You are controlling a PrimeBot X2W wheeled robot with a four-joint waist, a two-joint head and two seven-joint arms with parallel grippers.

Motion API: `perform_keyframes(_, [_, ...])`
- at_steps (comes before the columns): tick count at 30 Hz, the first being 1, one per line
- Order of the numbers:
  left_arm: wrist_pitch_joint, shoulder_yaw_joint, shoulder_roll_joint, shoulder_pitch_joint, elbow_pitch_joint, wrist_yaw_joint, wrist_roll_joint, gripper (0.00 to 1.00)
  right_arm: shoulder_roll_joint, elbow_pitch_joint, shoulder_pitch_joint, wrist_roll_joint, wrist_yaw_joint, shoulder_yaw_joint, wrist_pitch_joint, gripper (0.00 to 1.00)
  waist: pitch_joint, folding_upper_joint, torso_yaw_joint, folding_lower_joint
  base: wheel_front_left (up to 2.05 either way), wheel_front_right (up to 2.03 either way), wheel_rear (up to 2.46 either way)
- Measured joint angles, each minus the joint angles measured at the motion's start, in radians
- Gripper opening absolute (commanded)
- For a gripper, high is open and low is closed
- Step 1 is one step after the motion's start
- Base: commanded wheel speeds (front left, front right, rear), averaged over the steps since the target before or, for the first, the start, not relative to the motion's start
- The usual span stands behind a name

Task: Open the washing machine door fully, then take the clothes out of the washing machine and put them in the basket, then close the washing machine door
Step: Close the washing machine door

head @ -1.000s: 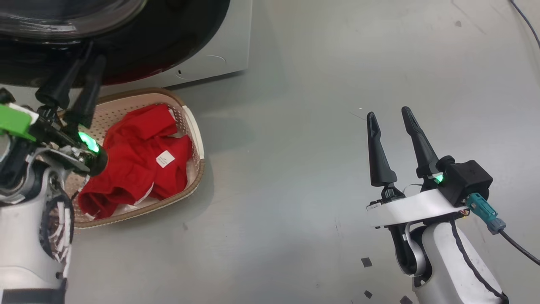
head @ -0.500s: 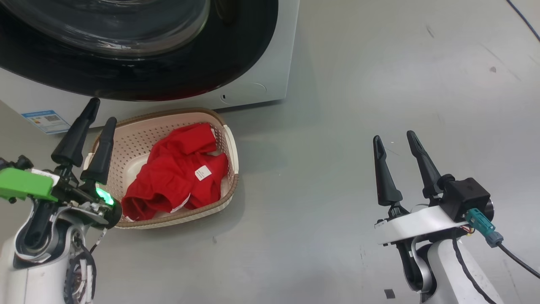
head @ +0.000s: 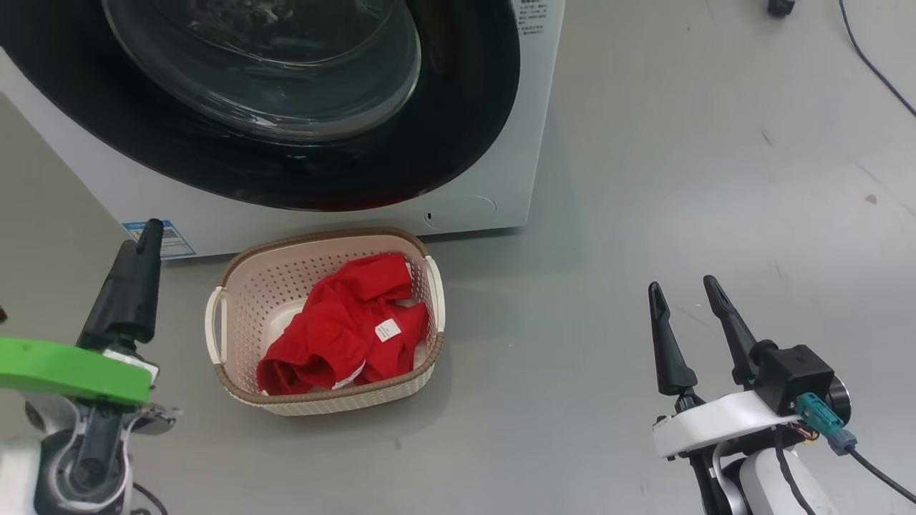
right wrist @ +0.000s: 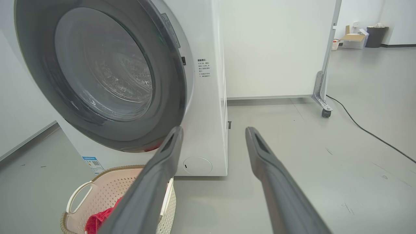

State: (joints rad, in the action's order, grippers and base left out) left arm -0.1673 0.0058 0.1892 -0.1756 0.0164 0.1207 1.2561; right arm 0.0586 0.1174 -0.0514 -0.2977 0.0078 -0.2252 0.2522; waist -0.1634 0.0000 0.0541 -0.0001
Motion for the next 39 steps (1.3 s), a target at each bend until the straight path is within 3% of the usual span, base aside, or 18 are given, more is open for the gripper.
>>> perform_keyframes(7, [0.196,-0.077,0.076,0.097,0.053,0.000,-0.353,1.00,0.001,0.001,0.020,0.011,0.002,0.009,0.000,1.00,0.052,0.0000,-0.030,0.0000,0.00,0.00,0.00])
perform_keyframes(11, [0.280,-0.108,0.084,0.150,0.058,-0.002,-0.522,1.00,0.002,-0.003,0.034,0.022,0.002,0.014,0.000,1.00,0.074,0.0000,-0.040,0.0000,0.00,0.00,0.00])
perform_keyframes(18, [0.357,-0.171,0.097,0.230,0.039,-0.117,-0.751,1.00,0.001,-0.006,0.067,0.036,0.001,0.020,0.000,1.00,0.095,0.0000,-0.046,0.0000,0.00,0.00,0.00])
perform_keyframes(25, [0.372,-0.215,0.064,0.292,-0.006,-0.215,-0.818,1.00,0.001,0.002,0.101,0.045,0.004,0.012,0.000,1.00,0.115,0.0000,-0.043,0.0000,0.00,0.00,0.00])
perform_keyframes(39, [0.380,-0.221,0.001,0.329,-0.032,-0.227,-0.846,1.00,-0.003,0.011,0.144,0.045,0.004,0.007,0.000,1.00,0.141,0.0000,-0.042,0.0000,0.00,0.00,0.00])
